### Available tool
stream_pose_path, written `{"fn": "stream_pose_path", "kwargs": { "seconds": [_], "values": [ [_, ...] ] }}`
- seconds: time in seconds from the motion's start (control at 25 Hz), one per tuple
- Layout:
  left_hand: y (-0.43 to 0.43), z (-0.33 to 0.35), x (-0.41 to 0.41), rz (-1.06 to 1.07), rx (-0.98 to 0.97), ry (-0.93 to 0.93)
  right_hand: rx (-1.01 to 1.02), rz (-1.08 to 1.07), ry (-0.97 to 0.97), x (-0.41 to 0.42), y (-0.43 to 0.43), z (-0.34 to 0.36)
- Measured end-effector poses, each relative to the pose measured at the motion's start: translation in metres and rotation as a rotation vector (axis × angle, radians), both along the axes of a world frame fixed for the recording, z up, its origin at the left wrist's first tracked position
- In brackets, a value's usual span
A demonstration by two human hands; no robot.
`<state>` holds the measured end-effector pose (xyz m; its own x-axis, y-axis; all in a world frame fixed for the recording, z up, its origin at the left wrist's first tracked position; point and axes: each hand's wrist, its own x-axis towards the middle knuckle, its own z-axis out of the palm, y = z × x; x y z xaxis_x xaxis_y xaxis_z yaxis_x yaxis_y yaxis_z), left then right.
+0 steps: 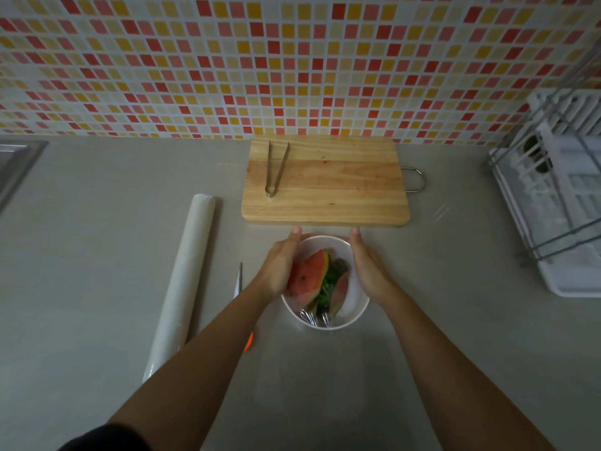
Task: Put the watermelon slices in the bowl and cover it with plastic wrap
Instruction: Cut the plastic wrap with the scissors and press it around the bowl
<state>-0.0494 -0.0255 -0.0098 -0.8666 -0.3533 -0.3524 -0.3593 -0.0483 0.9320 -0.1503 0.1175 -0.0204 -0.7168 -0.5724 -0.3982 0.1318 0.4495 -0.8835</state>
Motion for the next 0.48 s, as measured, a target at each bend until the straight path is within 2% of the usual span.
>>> {"fn": "stream_pose_path", "kwargs": {
  "seconds": [0.08, 0.12, 0.2, 0.28, 0.36, 0.44, 0.48],
  "values": [
    [0.001, 0.012, 0.003, -0.005, -0.029, -0.024, 0.119, -0.034, 0.108, 0.003, 0.001, 0.004],
    [0.002, 0.017, 0.006, 0.072, -0.024, -0.005, 0.119, -0.066, 0.142, 0.006, 0.003, 0.005],
    [0.012, 0.018, 0.015, 0.406, 0.028, -0.031, -0.037, -0.186, 0.134, 0.012, 0.005, 0.001],
    [0.037, 0.006, 0.040, 0.716, 0.065, -0.149, -0.189, -0.277, 0.074, 0.021, 0.007, -0.003],
    [0.061, 0.008, 0.057, 0.731, 0.131, -0.123, -0.227, -0.339, 0.006, 0.031, 0.007, -0.005],
    [0.058, 0.011, 0.058, 0.685, 0.263, 0.034, -0.205, -0.481, -0.018, 0.043, 0.009, -0.003],
    [0.048, 0.014, 0.054, 0.641, 0.308, 0.108, -0.160, -0.569, 0.038, 0.049, 0.012, -0.002]
  ]
}}
